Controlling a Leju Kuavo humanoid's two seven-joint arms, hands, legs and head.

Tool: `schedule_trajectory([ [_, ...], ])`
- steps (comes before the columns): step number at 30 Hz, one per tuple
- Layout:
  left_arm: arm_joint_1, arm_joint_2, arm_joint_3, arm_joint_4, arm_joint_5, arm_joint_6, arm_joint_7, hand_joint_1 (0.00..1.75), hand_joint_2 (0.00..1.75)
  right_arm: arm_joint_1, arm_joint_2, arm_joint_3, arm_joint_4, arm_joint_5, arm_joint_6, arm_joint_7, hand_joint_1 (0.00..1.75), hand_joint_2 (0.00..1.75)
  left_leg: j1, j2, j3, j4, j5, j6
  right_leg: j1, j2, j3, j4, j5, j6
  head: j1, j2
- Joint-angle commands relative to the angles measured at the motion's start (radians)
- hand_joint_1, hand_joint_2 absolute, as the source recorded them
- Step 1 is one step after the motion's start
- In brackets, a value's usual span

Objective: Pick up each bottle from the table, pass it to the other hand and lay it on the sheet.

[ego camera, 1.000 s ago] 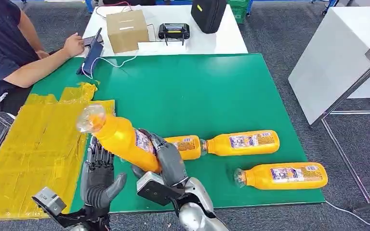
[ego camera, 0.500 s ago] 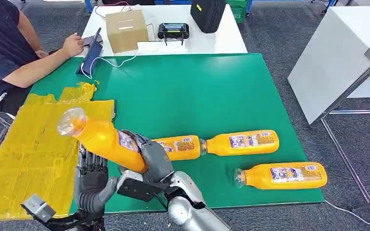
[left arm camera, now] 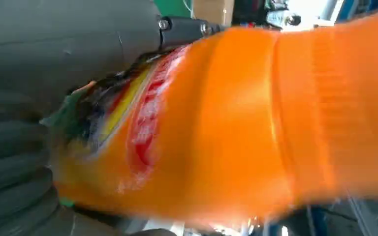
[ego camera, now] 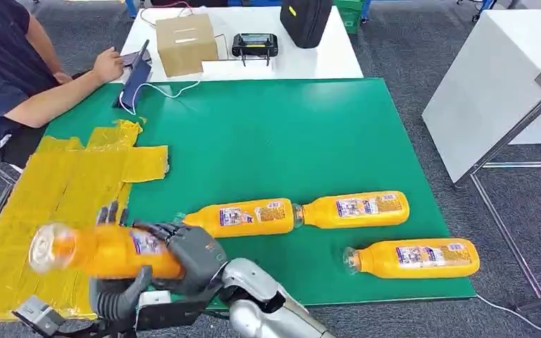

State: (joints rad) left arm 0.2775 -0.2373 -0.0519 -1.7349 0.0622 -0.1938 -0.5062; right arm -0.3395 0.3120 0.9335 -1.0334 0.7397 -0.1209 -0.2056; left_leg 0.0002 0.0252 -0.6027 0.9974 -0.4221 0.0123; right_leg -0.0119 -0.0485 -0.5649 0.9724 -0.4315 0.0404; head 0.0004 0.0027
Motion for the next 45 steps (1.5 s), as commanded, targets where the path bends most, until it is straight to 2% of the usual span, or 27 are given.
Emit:
schedule_trajectory([
  [1, -0.073, -0.011, 0.032, 0.073, -0.048, 0.012, 0.003, 0.00, 1.75, 0.002, -0.073, 0.226, -0.012, 0.011, 0.056, -0.043, 1.75, 1.75, 0.002, -0.005, 0.004, -0.002, -0.001, -0.001, 0.001, 0.000, 0.006, -0.002, -0.001, -0.001, 0.000, 0.000],
  [6, -0.077, -0.014, 0.058, 0.080, -0.043, 0.021, -0.001, 0.00, 1.75, 0.002, -0.080, 0.239, -0.021, 0.009, 0.065, -0.061, 1.75, 1.75, 0.002, -0.005, 0.004, -0.002, 0.000, -0.001, 0.001, 0.000, 0.005, -0.003, -0.001, -0.001, 0.001, 0.000],
  [7, -0.077, -0.012, 0.061, 0.079, -0.043, 0.020, -0.001, 0.26, 1.75, 0.003, -0.080, 0.241, -0.022, 0.009, 0.066, -0.064, 1.75, 1.75, 0.001, -0.004, 0.003, -0.002, 0.000, -0.001, 0.001, 0.000, 0.004, -0.002, -0.001, -0.001, 0.000, 0.000],
  [9, -0.076, -0.016, 0.072, 0.080, -0.039, 0.023, -0.004, 1.75, 1.75, 0.002, -0.087, 0.255, -0.033, 0.008, 0.077, -0.084, 1.75, 1.75, 0.001, -0.005, 0.003, -0.001, 0.000, -0.001, 0.001, -0.001, 0.004, -0.002, -0.001, -0.001, 0.001, 0.000],
  [30, -0.062, -0.030, 0.115, 0.061, 0.004, 0.008, -0.036, 1.75, 1.75, 0.010, -0.105, 0.260, -0.065, 0.007, 0.086, -0.084, 1.75, 1.75, 0.002, -0.005, 0.003, -0.002, 0.000, -0.001, 0.001, -0.001, 0.004, -0.002, -0.001, -0.001, 0.000, 0.000],
  [35, -0.039, -0.040, 0.116, 0.015, -0.032, 0.029, -0.062, 1.75, 1.75, 0.048, -0.127, 0.203, -0.105, 0.045, 0.010, -0.028, 1.75, 1.75, 0.002, -0.006, 0.003, -0.001, 0.000, -0.001, 0.001, -0.001, 0.005, -0.003, -0.002, -0.001, 0.000, 0.000],
  [45, -0.035, -0.040, 0.116, 0.007, -0.033, 0.028, -0.061, 1.75, 1.75, 0.055, -0.135, 0.198, -0.120, 0.047, 0.010, -0.028, 1.75, 1.75, 0.002, -0.006, 0.003, -0.001, 0.000, -0.001, 0.001, -0.001, 0.004, -0.002, -0.001, -0.001, 0.000, 0.000],
])
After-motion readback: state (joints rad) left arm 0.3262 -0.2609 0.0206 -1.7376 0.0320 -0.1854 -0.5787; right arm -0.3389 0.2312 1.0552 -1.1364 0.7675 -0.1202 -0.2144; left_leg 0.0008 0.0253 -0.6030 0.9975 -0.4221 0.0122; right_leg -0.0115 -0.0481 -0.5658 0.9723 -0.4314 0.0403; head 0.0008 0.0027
